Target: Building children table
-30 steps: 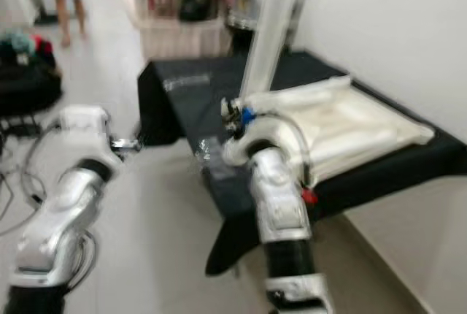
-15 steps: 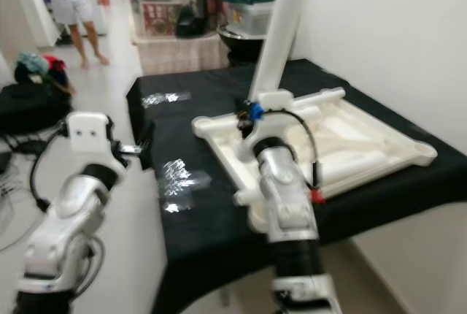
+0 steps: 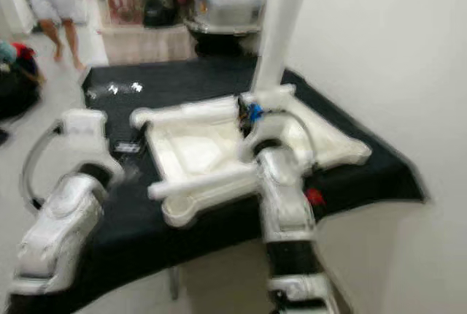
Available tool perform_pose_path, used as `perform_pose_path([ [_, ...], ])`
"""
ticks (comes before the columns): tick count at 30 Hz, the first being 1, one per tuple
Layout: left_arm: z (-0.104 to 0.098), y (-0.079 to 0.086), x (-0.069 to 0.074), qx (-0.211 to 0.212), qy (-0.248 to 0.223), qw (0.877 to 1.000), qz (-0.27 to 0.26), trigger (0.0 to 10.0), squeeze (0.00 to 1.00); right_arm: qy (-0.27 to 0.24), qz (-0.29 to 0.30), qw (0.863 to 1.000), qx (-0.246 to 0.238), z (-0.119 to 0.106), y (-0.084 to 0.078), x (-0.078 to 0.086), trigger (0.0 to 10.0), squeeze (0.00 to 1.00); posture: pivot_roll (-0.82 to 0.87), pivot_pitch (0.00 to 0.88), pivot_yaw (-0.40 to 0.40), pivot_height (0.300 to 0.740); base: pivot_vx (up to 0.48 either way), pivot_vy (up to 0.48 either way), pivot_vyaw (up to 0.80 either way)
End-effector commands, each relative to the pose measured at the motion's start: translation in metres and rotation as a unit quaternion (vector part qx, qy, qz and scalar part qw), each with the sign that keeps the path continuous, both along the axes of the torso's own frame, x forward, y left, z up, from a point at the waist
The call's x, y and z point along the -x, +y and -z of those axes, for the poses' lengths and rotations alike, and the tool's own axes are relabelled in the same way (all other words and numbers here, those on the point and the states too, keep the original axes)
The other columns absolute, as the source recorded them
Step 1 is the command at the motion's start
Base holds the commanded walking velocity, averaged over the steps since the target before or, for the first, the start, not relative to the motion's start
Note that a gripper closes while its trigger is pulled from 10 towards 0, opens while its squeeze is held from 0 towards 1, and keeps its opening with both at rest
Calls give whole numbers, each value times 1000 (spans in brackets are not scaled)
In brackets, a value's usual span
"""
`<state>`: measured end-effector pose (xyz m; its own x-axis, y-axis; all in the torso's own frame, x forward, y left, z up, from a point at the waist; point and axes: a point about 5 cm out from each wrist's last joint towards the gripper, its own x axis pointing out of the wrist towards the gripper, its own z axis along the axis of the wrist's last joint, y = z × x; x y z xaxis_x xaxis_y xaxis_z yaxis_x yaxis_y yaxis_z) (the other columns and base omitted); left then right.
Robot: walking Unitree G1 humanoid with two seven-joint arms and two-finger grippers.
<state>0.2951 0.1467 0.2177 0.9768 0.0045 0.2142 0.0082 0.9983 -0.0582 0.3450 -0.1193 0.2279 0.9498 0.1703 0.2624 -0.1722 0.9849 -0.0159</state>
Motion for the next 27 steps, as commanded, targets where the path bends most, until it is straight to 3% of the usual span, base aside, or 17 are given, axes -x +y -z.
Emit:
perform_pose_path([
  [1,-1,-3,0,-2,-1,1000,3,10000,0,-16,7,1000,1,-8,-5,0,10000,0,12,0,-47,740,416,0,0],
  [9,4,-7,1,0,5,1000,8,10000,0,-7,0,1000,3,-2,-3,1,10000,0,9,0,-49,740,416,0,0],
  [13,6,-10,1,3,7,1000,19,10000,0,-5,-6,1000,3,0,-1,1,10000,0,8,0,-50,740,377,-292,0],
  [18,4,-11,1,28,7,999,19,10000,0,-1,-9,1000,5,2,-1,0,10000,0,7,0,-52,740,0,0,0],
  [27,3,-11,1,27,7,999,16,10000,0,-10,-15,1000,-4,-3,0,-1,10000,0,9,0,-55,740,0,0,0],
])
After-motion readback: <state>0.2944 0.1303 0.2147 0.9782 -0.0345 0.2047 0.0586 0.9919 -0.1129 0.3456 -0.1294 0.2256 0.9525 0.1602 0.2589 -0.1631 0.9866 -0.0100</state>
